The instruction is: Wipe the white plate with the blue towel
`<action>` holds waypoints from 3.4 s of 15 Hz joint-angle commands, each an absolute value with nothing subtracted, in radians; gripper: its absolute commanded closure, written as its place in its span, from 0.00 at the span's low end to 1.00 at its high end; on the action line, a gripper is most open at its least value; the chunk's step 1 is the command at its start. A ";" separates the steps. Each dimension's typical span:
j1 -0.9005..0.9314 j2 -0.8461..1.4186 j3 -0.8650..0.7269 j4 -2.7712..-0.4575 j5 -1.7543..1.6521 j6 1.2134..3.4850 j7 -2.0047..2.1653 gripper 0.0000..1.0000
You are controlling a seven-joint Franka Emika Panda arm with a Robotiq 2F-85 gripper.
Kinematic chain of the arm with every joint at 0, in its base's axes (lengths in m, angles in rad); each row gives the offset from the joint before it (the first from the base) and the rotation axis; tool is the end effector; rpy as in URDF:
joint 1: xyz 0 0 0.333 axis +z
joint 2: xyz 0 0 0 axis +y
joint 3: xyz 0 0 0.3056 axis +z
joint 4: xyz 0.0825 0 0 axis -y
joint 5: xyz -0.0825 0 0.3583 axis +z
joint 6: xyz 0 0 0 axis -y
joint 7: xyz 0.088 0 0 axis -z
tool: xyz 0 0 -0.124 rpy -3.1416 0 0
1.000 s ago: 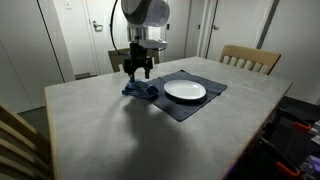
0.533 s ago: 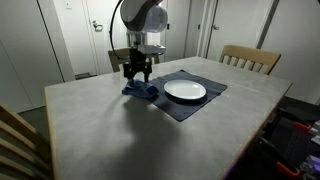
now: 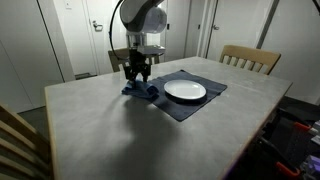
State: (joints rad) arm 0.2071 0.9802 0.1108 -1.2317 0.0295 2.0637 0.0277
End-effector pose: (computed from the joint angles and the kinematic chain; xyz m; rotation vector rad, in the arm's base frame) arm 0.6752 0.2054 0.1538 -3.0174 -0.3518 0.2462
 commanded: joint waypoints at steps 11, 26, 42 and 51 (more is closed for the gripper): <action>0.185 0.962 0.116 -1.158 0.038 1.870 0.005 0.98; 0.129 0.772 0.123 -1.368 0.020 1.886 -0.171 0.98; 0.001 0.447 0.138 -1.968 0.164 2.305 -0.257 0.98; -0.024 0.473 0.173 -1.977 0.179 2.432 -0.371 0.98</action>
State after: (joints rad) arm 0.0071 0.4807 0.1517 -1.9458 0.1497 2.3936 -0.3182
